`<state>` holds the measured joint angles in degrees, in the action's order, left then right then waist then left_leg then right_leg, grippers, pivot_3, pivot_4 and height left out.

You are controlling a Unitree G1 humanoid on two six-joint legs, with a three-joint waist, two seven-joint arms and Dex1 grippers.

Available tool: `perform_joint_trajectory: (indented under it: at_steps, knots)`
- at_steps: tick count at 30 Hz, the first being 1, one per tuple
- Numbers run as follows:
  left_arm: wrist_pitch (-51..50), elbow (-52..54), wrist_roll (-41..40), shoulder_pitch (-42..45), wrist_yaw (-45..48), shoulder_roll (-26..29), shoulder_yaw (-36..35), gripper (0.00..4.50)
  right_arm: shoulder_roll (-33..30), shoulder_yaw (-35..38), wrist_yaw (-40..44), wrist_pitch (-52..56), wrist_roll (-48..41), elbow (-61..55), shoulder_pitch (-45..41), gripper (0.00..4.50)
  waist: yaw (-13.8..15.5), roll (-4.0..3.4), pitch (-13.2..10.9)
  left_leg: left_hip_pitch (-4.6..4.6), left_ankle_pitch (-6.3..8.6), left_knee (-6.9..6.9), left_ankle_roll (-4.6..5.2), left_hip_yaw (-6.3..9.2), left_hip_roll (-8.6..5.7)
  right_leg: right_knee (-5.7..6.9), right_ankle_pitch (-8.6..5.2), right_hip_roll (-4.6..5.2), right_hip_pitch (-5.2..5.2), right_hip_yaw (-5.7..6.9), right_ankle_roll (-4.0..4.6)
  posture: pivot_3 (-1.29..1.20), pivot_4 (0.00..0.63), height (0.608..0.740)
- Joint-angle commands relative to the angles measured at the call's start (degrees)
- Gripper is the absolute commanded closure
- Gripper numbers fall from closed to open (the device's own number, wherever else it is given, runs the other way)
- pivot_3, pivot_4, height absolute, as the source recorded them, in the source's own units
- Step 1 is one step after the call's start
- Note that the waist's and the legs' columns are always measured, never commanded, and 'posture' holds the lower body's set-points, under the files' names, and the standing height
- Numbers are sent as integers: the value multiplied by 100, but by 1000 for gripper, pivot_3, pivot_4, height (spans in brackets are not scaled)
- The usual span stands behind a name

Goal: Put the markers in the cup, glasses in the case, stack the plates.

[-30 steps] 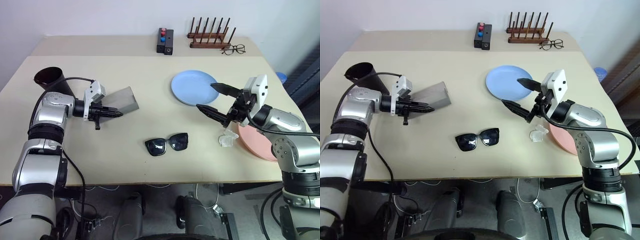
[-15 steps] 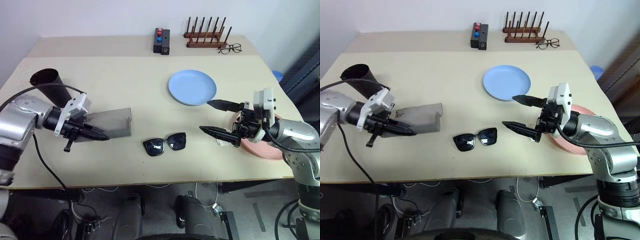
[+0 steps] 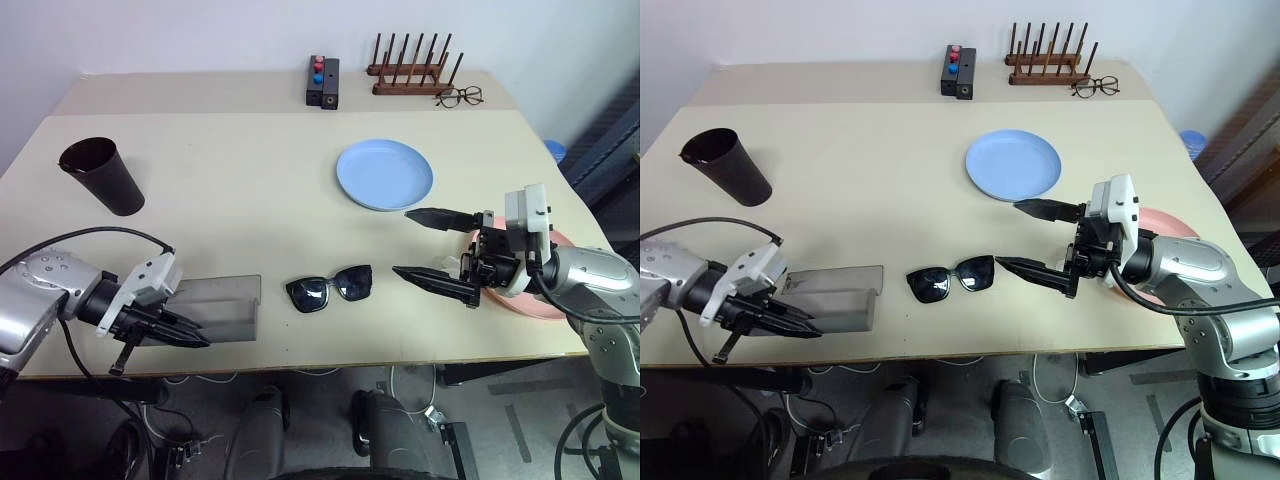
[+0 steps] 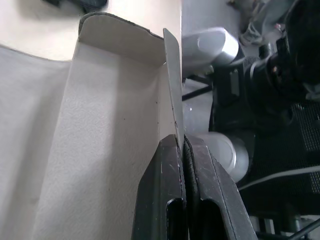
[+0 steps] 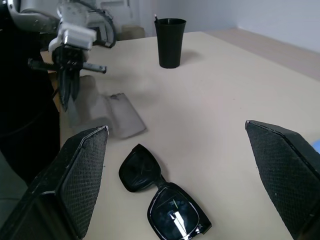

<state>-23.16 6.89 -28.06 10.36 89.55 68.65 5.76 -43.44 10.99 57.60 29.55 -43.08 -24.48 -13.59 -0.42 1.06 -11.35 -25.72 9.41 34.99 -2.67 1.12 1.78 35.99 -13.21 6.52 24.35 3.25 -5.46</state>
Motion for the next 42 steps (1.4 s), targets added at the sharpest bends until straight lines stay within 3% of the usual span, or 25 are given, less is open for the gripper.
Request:
perform_joint_trajectory:
  at_steps: [1,12,15,22,25,30,34,42]
  knots:
    - [255,128,185,-108,-16,10,-163,4481,27,83,-37,-66,-83,-132,-59,0,-2,-1,0,0,0,0,0,-1,0,0,0,0,0,0,0,0,150,740]
    - [243,44,300,62,-139,-366,-94,4481,46,104,-120,-99,-52,-96,-36,0,0,-2,-1,-3,1,0,0,-1,0,-3,0,1,2,0,0,0,150,740]
    - [163,46,296,101,-100,-414,-63,3572,55,88,-139,-102,-42,-71,-77,0,0,-2,-1,-3,1,-1,0,-2,0,-3,0,1,2,0,0,0,150,740]
    - [56,10,166,364,69,-398,-214,71,64,60,-148,-90,-27,1,-134,0,2,-2,-1,-3,1,0,1,-3,0,-3,0,1,2,0,0,0,150,740]
    - [-234,-101,-57,838,113,-439,-315,24,-19,82,-84,-88,18,56,-93,0,25,-2,-1,-6,1,2,1,-3,0,-4,-2,1,2,0,-3,0,150,740]
    - [-1667,4,-768,1887,54,-619,-196,24,-377,175,199,103,-3,116,127,0,108,-2,-1,-9,0,4,3,-5,-1,-3,-5,0,2,0,-8,0,150,740]
    - [-2000,-247,-689,2846,-242,-1484,235,24,-528,312,231,288,-123,82,368,0,180,-2,0,-9,0,17,7,-6,-4,2,-5,0,-10,1,-10,0,150,740]
    - [-451,-2507,767,4292,-45,-3097,1323,24,-554,779,-63,158,90,-213,1064,0,250,-2,1,-9,3,28,15,-11,-3,7,5,-6,-8,-2,1,0,150,740]
